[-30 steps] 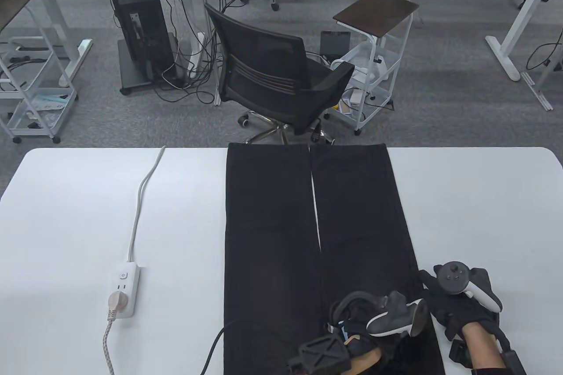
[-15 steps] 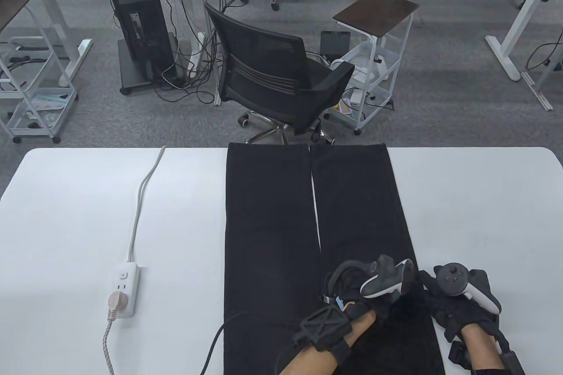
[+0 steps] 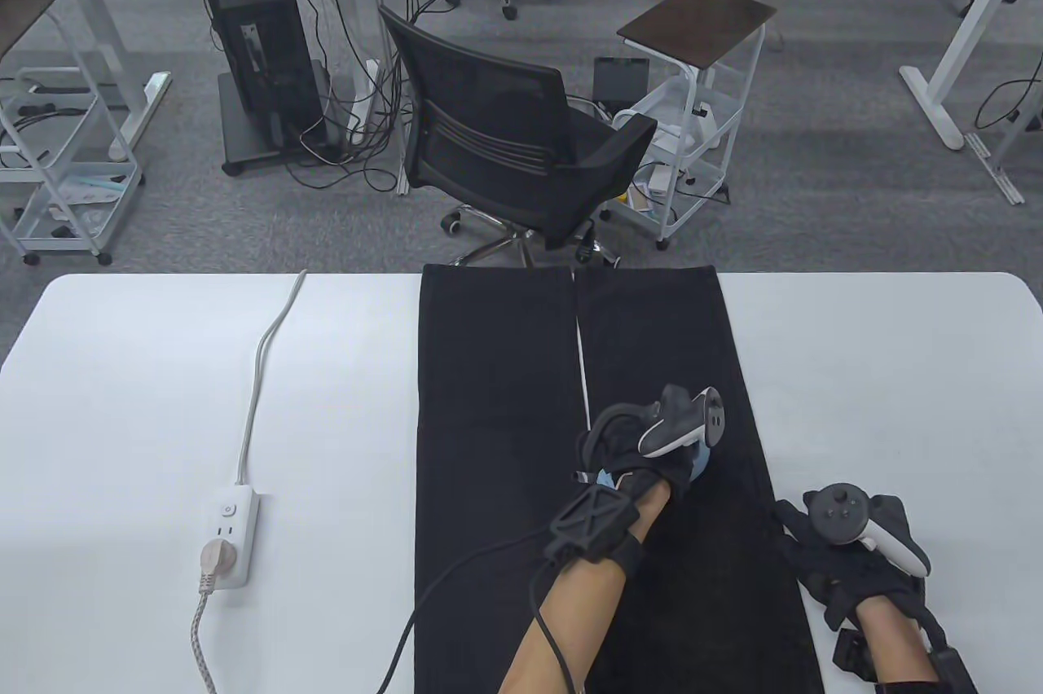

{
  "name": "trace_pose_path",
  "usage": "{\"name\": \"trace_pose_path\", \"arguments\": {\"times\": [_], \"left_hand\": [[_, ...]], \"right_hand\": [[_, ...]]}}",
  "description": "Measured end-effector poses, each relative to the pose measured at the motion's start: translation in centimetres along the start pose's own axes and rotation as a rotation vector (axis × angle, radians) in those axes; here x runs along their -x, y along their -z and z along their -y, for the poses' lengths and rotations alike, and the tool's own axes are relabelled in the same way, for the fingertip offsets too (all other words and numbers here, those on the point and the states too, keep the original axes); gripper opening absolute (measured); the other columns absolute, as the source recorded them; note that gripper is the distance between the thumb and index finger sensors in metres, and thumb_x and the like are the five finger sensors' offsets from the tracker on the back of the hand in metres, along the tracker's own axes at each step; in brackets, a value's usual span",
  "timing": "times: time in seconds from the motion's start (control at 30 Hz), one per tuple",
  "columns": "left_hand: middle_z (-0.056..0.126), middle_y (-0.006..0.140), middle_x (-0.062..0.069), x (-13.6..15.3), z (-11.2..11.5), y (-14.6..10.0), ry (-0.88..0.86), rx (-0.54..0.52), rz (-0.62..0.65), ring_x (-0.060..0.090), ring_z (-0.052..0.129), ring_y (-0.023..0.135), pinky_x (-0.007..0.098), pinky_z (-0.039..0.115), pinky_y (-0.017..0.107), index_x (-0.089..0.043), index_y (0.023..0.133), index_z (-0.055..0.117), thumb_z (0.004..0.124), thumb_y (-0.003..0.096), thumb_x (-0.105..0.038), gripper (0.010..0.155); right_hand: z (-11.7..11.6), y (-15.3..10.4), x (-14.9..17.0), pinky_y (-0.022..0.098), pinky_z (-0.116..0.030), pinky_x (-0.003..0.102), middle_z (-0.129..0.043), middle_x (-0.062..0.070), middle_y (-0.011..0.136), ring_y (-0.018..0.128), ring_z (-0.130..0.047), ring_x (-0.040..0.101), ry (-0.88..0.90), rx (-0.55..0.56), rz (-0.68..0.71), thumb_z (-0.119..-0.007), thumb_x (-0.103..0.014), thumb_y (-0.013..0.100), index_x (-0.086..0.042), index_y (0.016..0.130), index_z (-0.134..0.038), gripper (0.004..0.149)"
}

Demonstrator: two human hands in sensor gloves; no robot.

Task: Iron trousers with electric iron on table

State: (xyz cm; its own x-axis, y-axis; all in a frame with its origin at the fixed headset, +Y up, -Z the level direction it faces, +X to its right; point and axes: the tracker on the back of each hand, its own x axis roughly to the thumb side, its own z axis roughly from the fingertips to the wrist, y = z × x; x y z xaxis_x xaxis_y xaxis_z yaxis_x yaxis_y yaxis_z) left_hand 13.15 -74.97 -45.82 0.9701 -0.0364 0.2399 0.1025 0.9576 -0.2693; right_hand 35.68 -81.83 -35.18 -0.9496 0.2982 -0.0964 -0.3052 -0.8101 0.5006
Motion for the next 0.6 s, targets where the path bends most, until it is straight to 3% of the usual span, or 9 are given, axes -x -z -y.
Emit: {"name": "trace_pose_path", "arguments": {"times": [0.23, 0.6], "left_hand": [[0.09, 0.056, -0.005, -1.0, 0.7, -2.4, 0.054, -0.025, 0.038, 0.015, 0.098, 0.046, 0.056, 0.08, 0.06, -0.014, 0.093, 0.066, 0.073, 0.0632, -0.052, 0.049], [0.09, 0.055, -0.005, -3.9, 3.0, -9.9, 0.074, -0.021, 0.138, 0.015, 0.098, 0.045, 0.056, 0.08, 0.06, -0.013, 0.092, 0.067, 0.074, 0.0629, -0.051, 0.049]], "right_hand": [[0.1, 0.0, 0.0, 0.061, -0.024, 0.082, -0.006, 0.022, 0.119, 0.101, -0.006, 0.058, 0.015, 0.002, -0.002, -0.052, -0.035, 0.066, -0.026, 0.116, -0.028, 0.056], [0.2, -0.1, 0.3, 0.062, -0.025, 0.081, -0.007, 0.022, 0.119, 0.102, -0.007, 0.057, 0.015, 0.008, -0.001, -0.054, -0.031, 0.066, -0.025, 0.116, -0.029, 0.056]]}}
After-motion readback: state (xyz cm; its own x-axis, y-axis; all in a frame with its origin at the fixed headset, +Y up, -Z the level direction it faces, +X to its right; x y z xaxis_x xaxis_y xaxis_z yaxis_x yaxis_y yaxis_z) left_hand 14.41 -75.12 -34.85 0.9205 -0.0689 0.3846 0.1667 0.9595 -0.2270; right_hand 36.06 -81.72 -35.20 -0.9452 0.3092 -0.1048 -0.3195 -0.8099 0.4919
